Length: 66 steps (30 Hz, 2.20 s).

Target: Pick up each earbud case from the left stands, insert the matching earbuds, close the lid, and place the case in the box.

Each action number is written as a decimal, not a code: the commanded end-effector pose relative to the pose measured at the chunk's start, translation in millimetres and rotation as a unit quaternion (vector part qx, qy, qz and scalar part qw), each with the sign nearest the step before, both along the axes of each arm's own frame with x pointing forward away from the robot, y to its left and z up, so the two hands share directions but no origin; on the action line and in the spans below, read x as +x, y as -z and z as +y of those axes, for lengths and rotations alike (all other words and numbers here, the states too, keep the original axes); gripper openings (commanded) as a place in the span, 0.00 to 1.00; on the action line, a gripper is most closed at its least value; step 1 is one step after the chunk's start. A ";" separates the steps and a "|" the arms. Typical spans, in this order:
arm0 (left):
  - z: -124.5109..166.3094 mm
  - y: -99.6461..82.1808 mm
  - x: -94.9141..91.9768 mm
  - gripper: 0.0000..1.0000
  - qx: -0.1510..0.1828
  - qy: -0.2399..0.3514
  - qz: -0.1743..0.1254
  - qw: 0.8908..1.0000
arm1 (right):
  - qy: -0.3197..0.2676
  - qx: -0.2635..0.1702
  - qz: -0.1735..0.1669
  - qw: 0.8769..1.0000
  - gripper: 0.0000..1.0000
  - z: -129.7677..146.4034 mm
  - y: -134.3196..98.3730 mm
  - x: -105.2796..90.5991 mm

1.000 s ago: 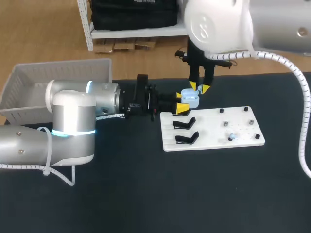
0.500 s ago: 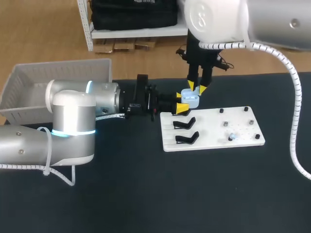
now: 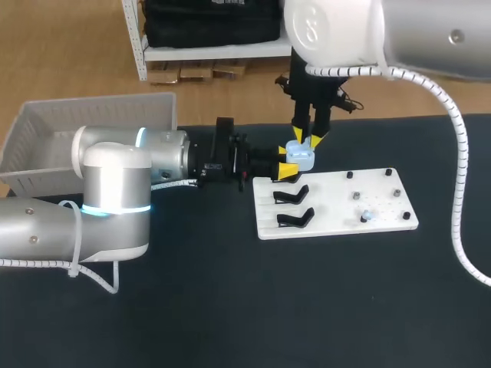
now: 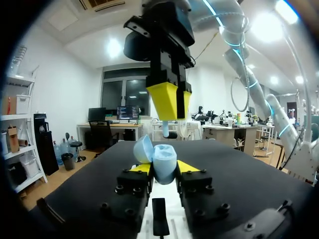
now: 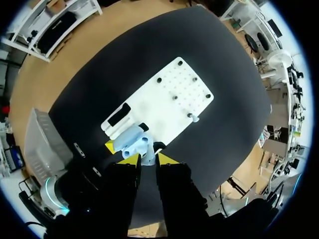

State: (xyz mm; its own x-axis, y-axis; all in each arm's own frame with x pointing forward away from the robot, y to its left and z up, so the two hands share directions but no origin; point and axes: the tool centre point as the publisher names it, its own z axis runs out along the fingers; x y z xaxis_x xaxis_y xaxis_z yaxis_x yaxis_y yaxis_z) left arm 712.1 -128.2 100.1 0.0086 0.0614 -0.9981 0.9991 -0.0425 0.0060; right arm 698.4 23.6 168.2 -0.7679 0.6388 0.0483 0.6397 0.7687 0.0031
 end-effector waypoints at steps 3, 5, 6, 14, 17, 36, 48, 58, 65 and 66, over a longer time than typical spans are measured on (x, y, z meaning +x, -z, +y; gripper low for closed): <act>0.0 1.1 -0.5 0.00 -0.002 -0.001 -0.002 1.000 | 0.022 0.004 0.001 1.000 0.00 3.5 -1.1 1.2; 0.0 1.1 -0.5 0.00 -0.002 -0.001 -0.002 1.000 | 0.033 0.007 0.002 0.999 0.00 4.2 -2.2 2.2; 0.0 1.1 -0.5 0.00 -0.002 -0.001 -0.002 1.000 | 0.035 0.007 0.003 0.999 0.00 4.3 -2.5 2.4; 0.0 1.1 -0.5 0.00 -0.002 -0.001 -0.002 1.000 | 0.051 0.004 0.008 0.999 0.00 6.9 -1.1 2.0; 0.0 1.1 -0.5 0.00 -0.002 -0.001 -0.002 1.000 | 0.052 0.004 0.008 0.999 0.00 9.4 -0.3 1.4; 0.0 1.1 -0.5 0.00 -0.002 -0.001 -0.002 1.000 | 0.056 0.000 0.008 0.998 0.00 11.3 7.8 3.4; 0.0 1.1 -0.5 0.00 -0.002 -0.001 -0.002 1.000 | 0.061 0.000 0.010 0.998 0.00 8.3 12.6 4.1; 0.0 1.1 -0.5 0.00 -0.002 -0.001 -0.002 1.000 | 0.062 0.001 0.010 0.998 0.00 6.9 13.4 5.8; 0.0 1.1 -0.5 0.00 -0.002 -0.001 -0.002 1.000 | 0.063 0.000 0.008 0.998 0.00 4.9 14.2 7.6; 0.0 1.1 -0.5 0.00 -0.002 -0.001 -0.002 1.000 | 0.063 -0.001 0.009 0.998 0.00 4.7 14.3 7.9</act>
